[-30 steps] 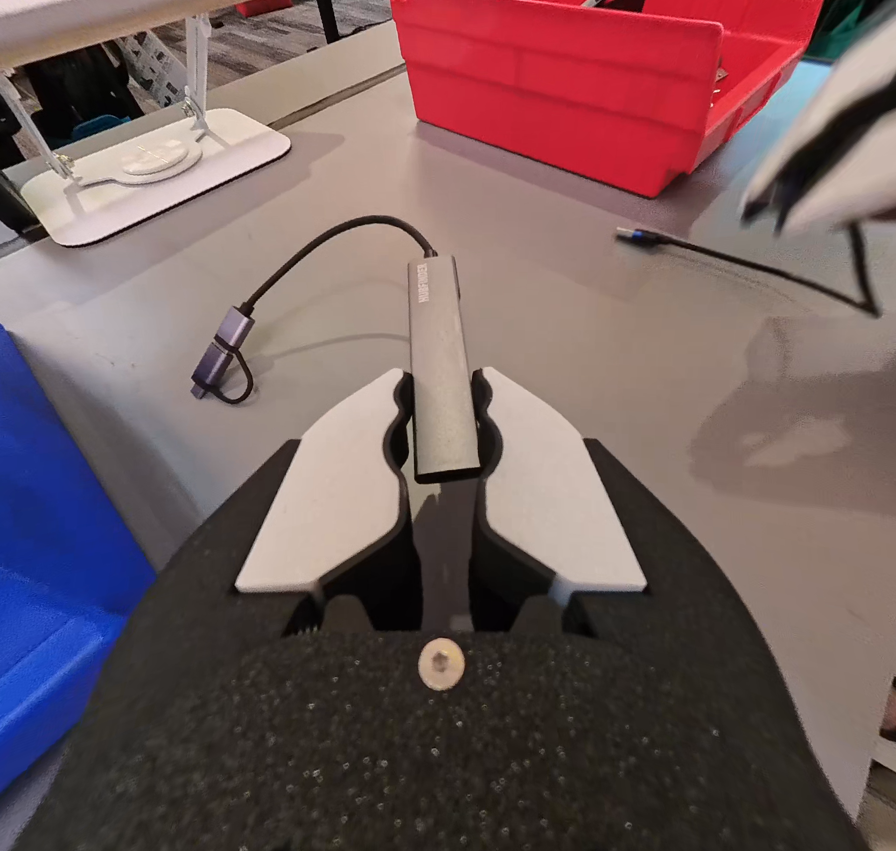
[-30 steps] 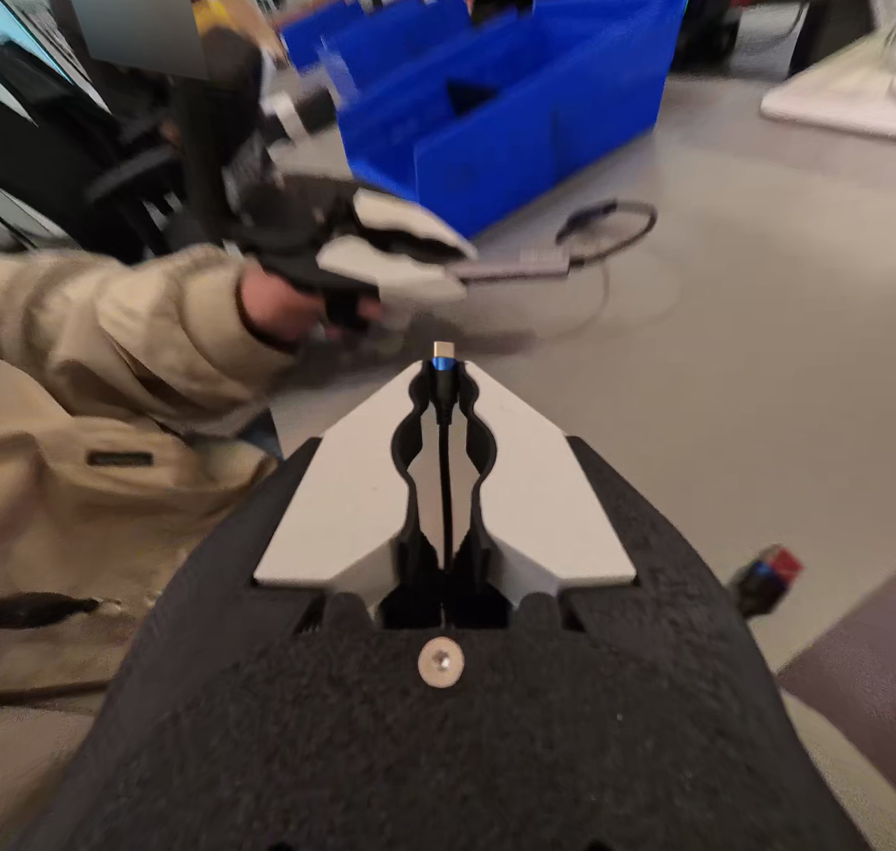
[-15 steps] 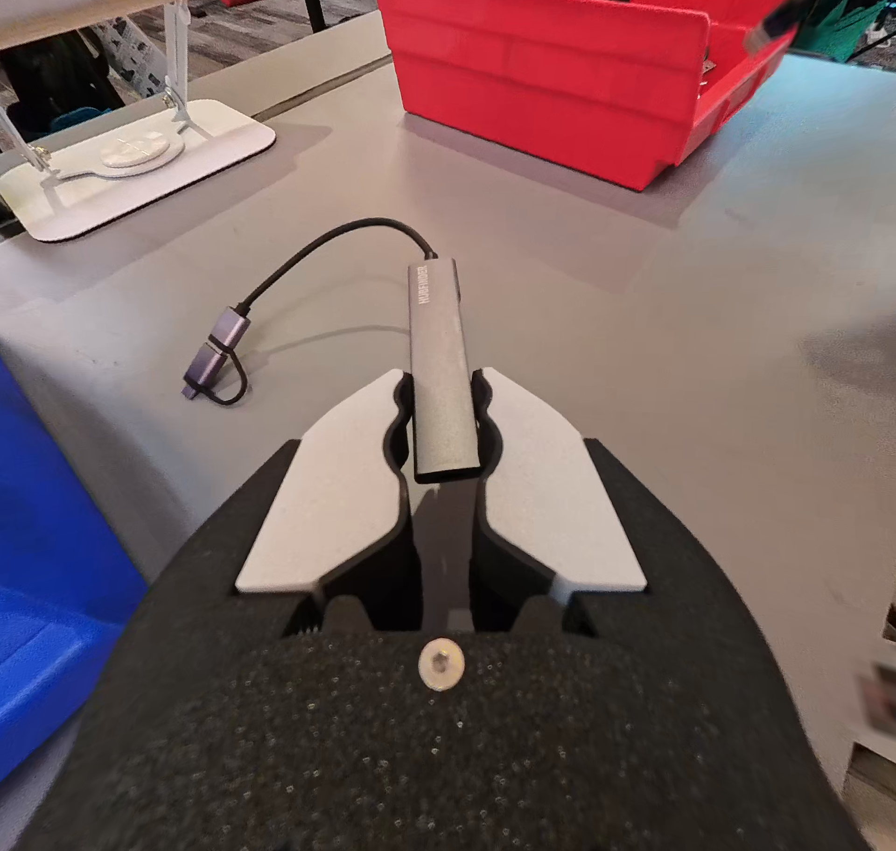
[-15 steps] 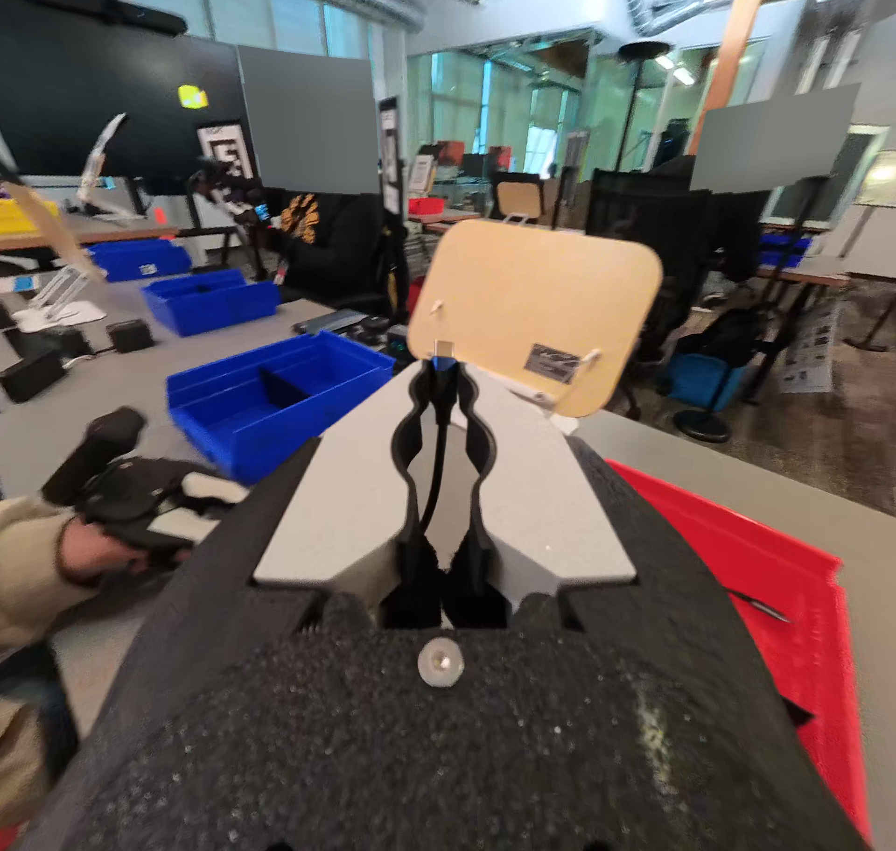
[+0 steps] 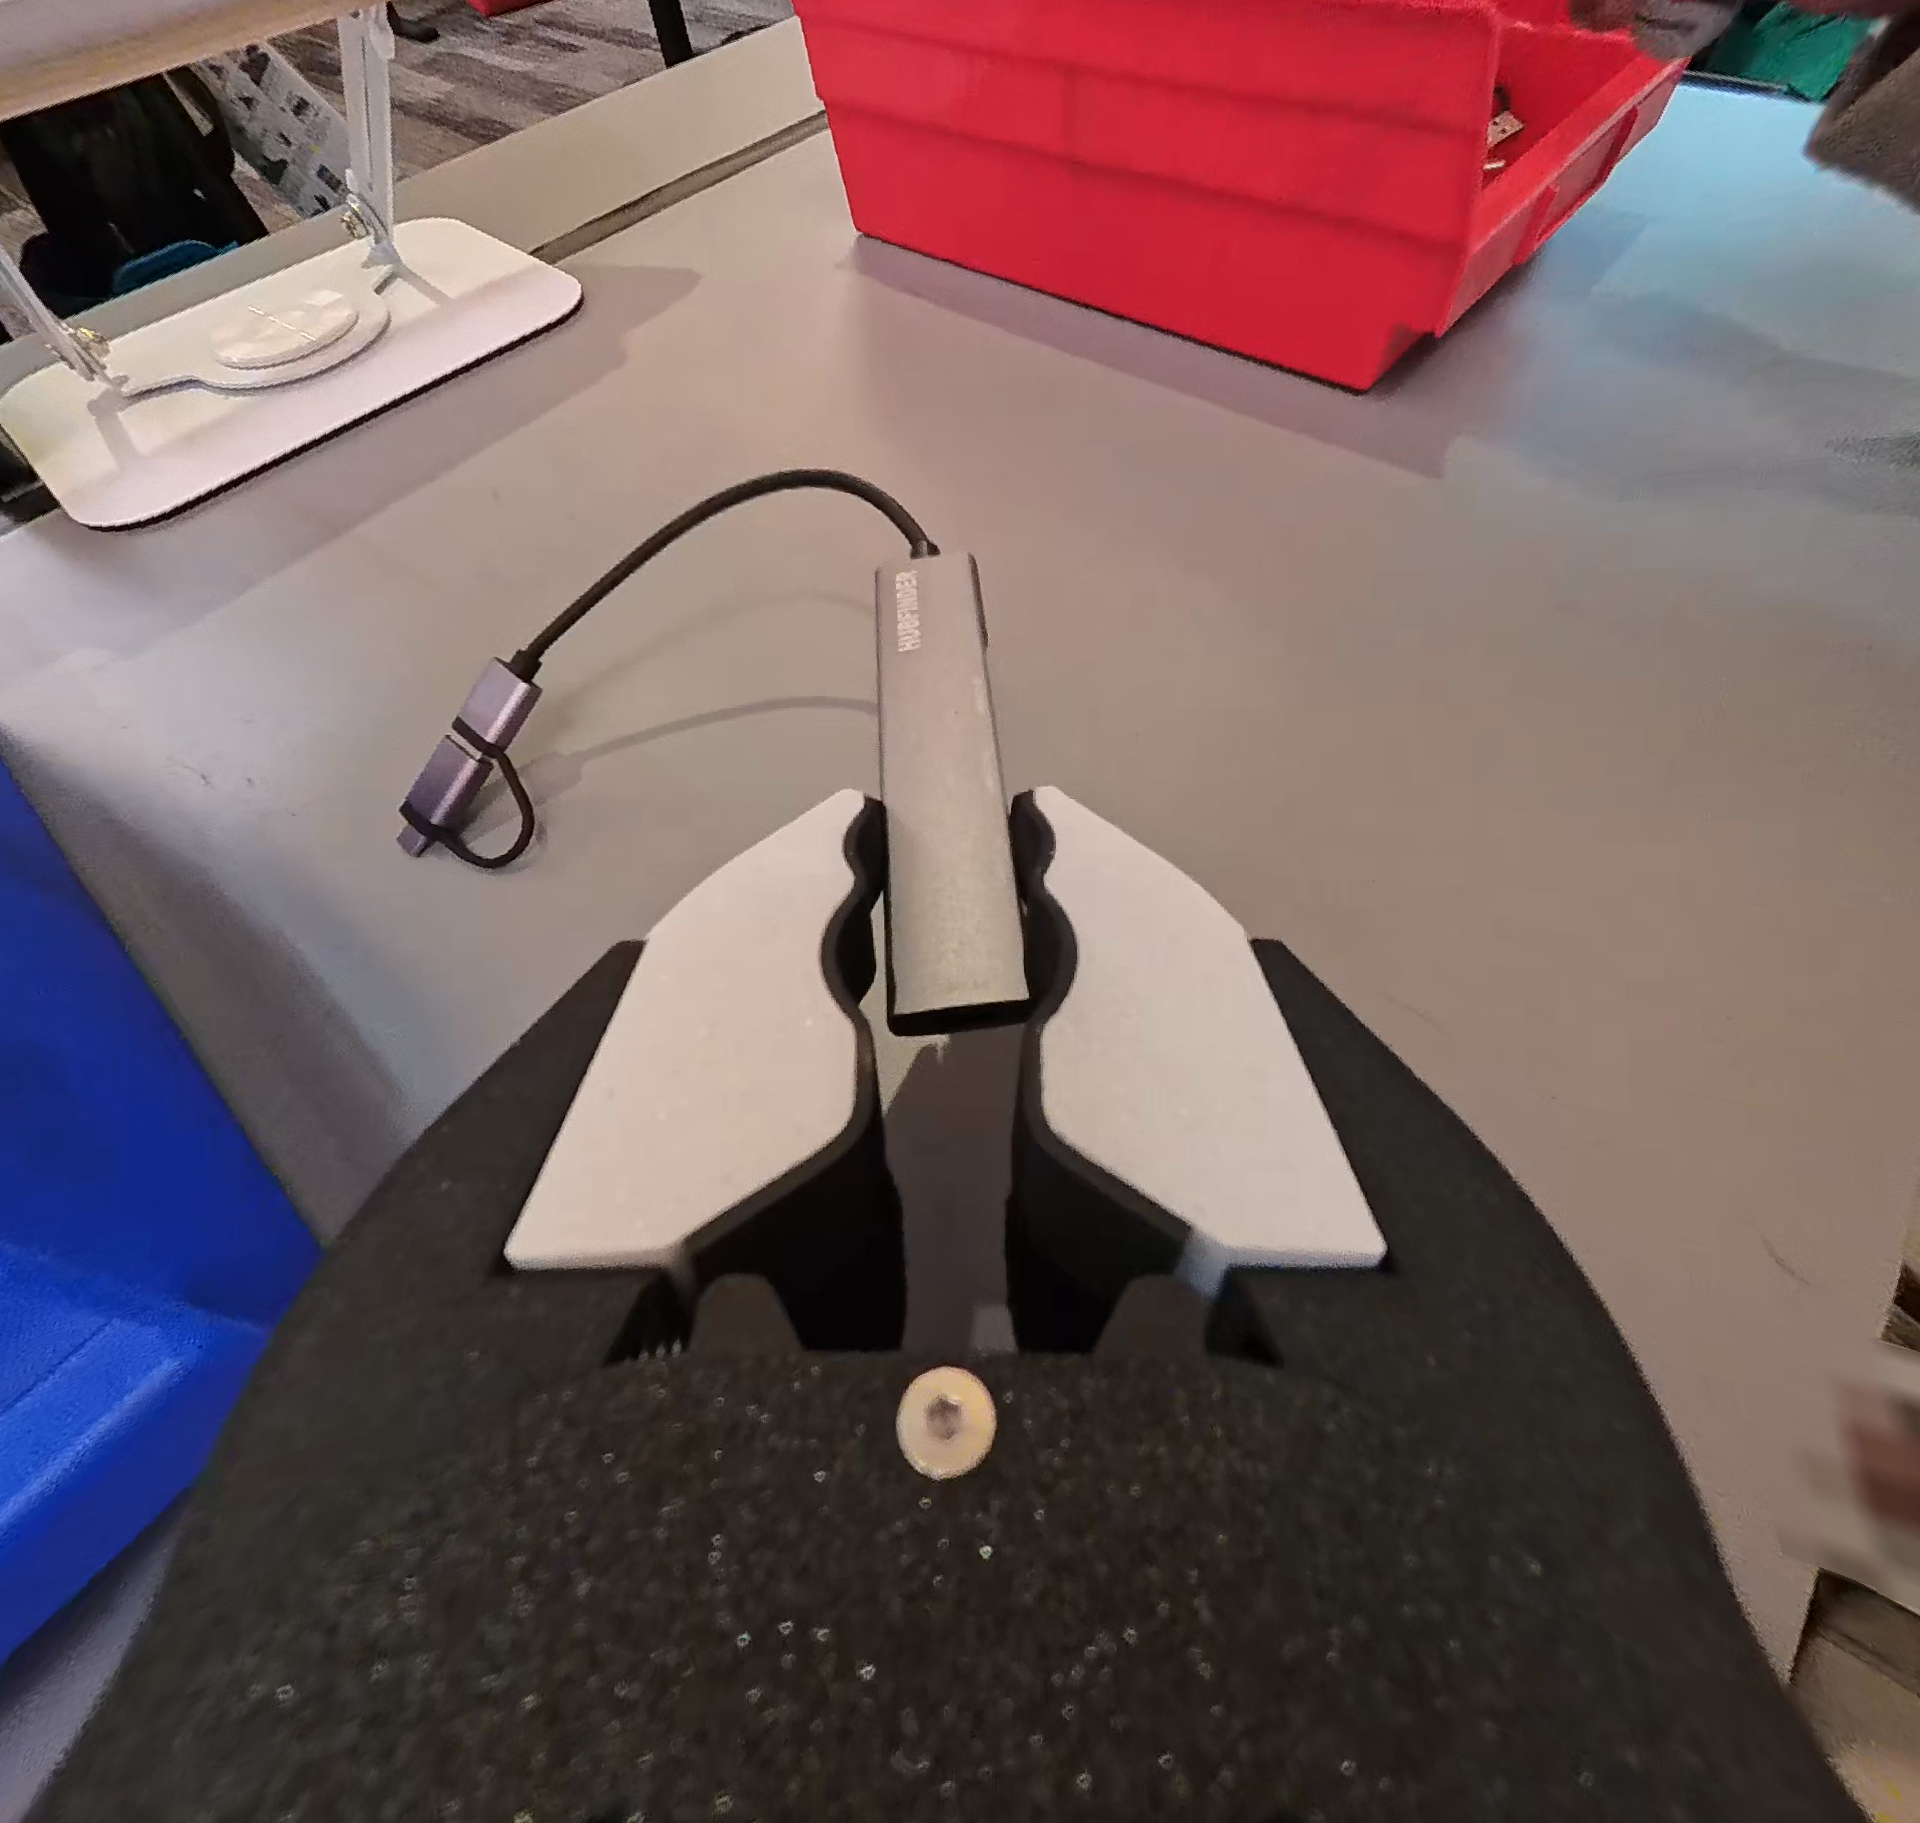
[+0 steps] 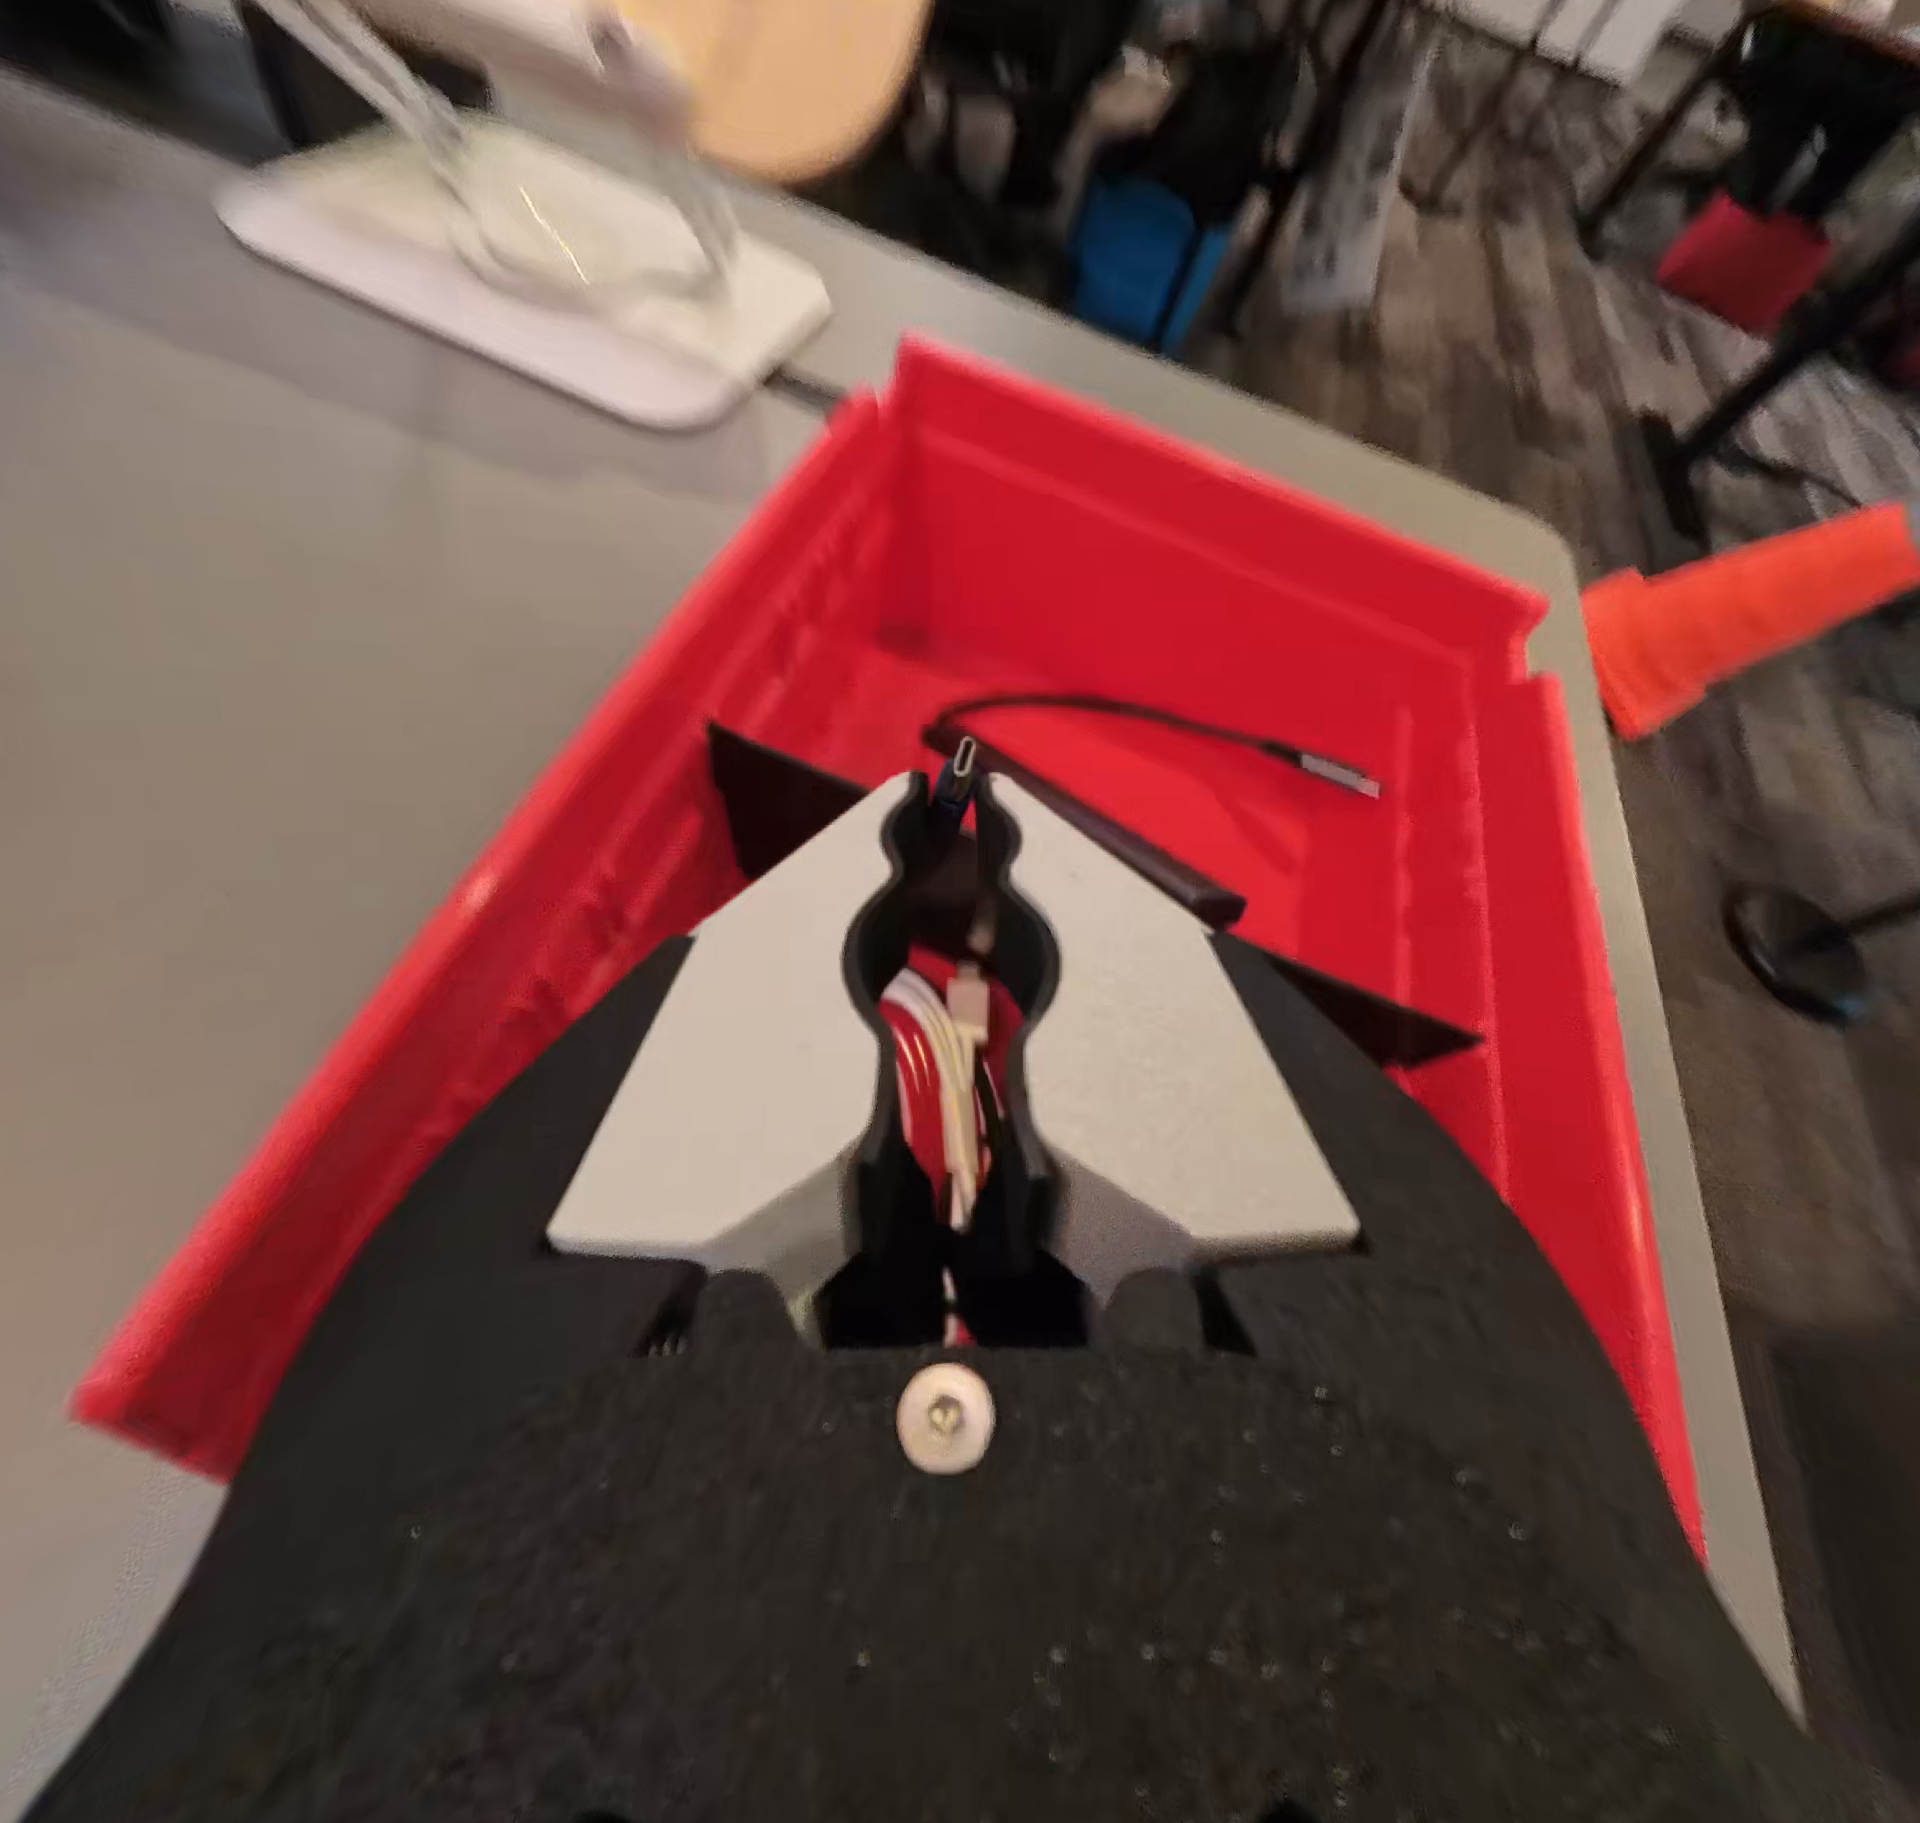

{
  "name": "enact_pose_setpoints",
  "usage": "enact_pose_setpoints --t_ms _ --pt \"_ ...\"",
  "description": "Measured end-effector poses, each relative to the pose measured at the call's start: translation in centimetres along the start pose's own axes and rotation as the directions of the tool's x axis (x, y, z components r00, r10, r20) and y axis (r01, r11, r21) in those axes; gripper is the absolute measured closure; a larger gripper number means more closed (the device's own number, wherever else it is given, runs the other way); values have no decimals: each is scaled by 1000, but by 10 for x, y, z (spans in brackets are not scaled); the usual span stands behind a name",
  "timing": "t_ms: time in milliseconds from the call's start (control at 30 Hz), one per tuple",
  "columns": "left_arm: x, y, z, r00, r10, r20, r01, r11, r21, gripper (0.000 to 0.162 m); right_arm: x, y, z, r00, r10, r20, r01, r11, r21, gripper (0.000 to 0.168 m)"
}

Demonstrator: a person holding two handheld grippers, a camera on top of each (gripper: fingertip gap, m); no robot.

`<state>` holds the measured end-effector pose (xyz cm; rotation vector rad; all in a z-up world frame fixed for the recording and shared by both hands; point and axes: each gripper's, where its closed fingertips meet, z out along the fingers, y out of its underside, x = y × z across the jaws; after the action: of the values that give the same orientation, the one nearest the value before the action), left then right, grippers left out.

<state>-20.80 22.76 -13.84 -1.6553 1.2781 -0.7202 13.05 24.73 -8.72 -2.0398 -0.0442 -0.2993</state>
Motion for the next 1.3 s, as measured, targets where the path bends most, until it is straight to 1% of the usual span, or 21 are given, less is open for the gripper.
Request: enact_pose_setpoints --t_ms 33,100,167,233,367,467,533,633,667,700,767,833,900,967,1000,1067,1133,1167,1200,1233,1300 --pt "0 0 0 1000 2 0 -2 1000 -1 138 -1 16 6 1000 -4 -8 3 996 -89 160" --pt "0 1 0 1000 7 -1 -7 1000 -6 138 -7 44 8 999 54 1 -52 964 -260 159" --pt "0 2 0 1000 11 0 -11 1000 -9 138 -11 59 6 993 118 -1 -112 939 -324 159" --pt "0 3 1 1000 11 -3 -11 1000 -13 138 0 70 4 990 121 -66 -137 923 -359 156" --pt "0 3 1 1000 14 -5 -14 1000 -12 138 18 94 -2 984 93 -150 -151 881 -447 127" --pt "0 0 0 1000 18 -6 -18 1000 6 138 27 88 -14 971 163 -175 -220 897 -384 128" --pt "-1 -3 -1 1000 12 -3 -12 1000 19 138 25 74 -24 959 251 -129 -279 915 -291 127" --pt "-1 -10 -4 1000 -5 -23 7 998 60 138 -9 34 -43 960 260 102 -247 961 -124 124" --pt "1 -13 -5 999 -7 -37 10 997 82 138 -32 19 -52 945 231 231 -222 973 -63 125" --pt "2 -18 -6 999 -7 -50 12 994 108 138 -61 6 -63 906 202 372 -212 977 -14 126" --pt "4 -29 -10 998 12 -63 -1 985 175 138 -122 -17 -91 755 159 636 -239 970 42 126" --pt "5 -42 -16 997 53 -55 -37 967 252 138 -175 -31 -113 601 118 791 -251 967 47 126" --pt "6 -52 -22 993 116 -16 -105 943 316 138 -215 -40 -112 549 142 824 -270 963 14 128" --pt "9 -58 -26 980 195 42 -198 918 344 138 -243 -46 -96 571 221 790 -337 941 -20 129" --pt "11 -60 -28 967 244 74 -254 901 352 138 -260 -48 -95 532 260 806 -378 925 -49 129" --pt "17 -62 -31 928 351 127 -373 856 357 138 -286 -52 -102 371 342 864 -457 877 -151 131" --pt "22 -61 -33 866 466 180 -499 794 347 138 -295 -58 -112 198 386 901 -493 834 -249 135" --pt "24 -60 -34 832 515 205 -554 757 346 138 -294 -59 -113 152 402 903 -494 822 -283 142" --pt "26 -59 -36 802 553 225 -596 722 350 138 -293 -56 -114 139 400 906 -481 827 -291 154" --pt "27 -58 -36 778 582 235 -627 699 345 138 -294 -53 -115 140 388 911 -460 840 -287 156" --pt "26 -53 -32 766 597 238 -642 696 321 137 -295 -51 -118 121 389 913 -436 847 -303 160"
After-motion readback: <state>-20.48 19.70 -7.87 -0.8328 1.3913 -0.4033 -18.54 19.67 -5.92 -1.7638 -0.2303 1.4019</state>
